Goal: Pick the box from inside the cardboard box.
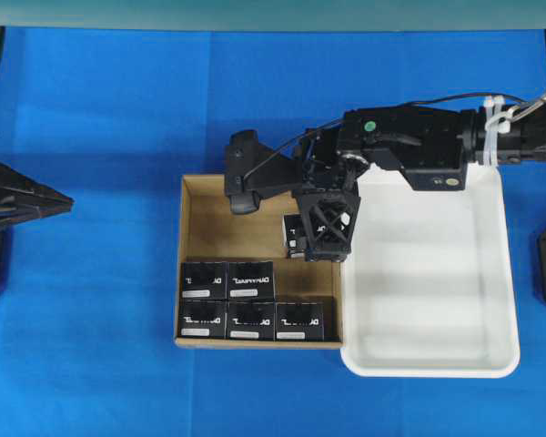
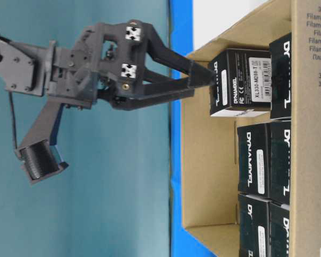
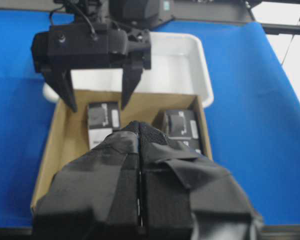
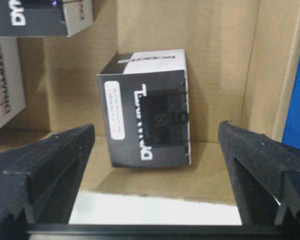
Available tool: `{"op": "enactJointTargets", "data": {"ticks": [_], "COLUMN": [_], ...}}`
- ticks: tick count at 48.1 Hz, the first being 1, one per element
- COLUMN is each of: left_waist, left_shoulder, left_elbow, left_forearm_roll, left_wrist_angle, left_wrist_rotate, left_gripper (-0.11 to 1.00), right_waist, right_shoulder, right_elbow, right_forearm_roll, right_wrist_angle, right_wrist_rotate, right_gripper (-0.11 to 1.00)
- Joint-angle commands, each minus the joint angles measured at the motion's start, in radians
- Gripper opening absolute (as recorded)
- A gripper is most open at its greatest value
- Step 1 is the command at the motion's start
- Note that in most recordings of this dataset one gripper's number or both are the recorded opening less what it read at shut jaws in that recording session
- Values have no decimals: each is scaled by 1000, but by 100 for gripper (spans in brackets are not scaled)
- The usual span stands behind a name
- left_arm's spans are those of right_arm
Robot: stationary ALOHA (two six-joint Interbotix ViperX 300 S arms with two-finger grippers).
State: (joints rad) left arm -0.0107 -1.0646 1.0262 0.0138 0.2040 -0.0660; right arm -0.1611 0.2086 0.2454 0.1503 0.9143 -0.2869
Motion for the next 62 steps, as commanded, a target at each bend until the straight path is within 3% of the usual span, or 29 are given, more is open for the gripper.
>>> {"op": "enactJointTargets", "data": {"ticks": [1,17,40,45,51,62], "left_waist": [0,0,0,0,0,0], "left_shoulder": [9,9,11,11,11,11], "left_elbow": [-29,-29,-29,-29,-29,-29], "left_forearm_roll": [3,2,3,3,3,3], "left_wrist_angle": [-6,-6,-6,-6,-6,-6], "left_wrist_rotate": [-2,-14,-29,-29,-29,-29], "left_gripper": [-5,-5,-5,-5,-5,-5], "right_waist": [5,20,20,25,23,-2], "right_shoulder": [3,60,87,72,21,-81], "right_elbow": [9,29,38,32,17,-58], "right_forearm_roll": [2,3,3,5,5,8], "right_wrist_angle": [-32,-74,-106,-95,-86,23], "right_wrist_rotate": [-3,-41,-25,-28,-29,0], "right_gripper": [99,99,98,89,62,61]}}
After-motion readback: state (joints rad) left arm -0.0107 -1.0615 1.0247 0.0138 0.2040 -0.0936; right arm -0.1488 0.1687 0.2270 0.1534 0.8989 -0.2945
